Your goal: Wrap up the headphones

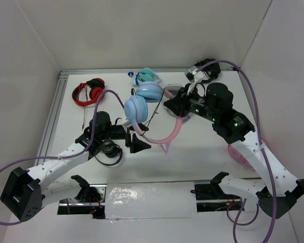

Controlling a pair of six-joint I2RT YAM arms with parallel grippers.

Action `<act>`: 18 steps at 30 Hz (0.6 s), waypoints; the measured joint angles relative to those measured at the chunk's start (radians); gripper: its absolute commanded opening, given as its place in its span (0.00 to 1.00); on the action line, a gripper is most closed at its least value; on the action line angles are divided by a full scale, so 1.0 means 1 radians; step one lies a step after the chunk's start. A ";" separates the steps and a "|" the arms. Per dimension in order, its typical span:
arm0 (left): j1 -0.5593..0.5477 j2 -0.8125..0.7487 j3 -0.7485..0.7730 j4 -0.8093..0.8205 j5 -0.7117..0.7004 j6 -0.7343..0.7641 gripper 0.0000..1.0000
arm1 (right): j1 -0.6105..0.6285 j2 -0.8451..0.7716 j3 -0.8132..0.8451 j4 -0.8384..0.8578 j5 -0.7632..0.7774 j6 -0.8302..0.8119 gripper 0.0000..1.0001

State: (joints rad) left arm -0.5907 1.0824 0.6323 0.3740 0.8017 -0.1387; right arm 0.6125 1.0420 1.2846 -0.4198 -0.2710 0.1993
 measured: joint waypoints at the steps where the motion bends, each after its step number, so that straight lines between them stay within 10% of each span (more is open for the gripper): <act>1: 0.000 -0.003 0.000 0.000 -0.002 0.000 0.99 | -0.004 0.000 0.000 0.000 0.006 0.008 0.00; 18: 0.000 -0.077 -0.064 0.032 -0.035 0.005 0.99 | -0.048 0.000 0.000 -0.001 0.020 0.062 0.00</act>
State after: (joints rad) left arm -0.5907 1.0058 0.5686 0.4061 0.7666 -0.1341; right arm 0.5648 1.0420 1.2846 -0.4206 -0.2512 0.2611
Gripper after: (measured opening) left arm 0.993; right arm 0.216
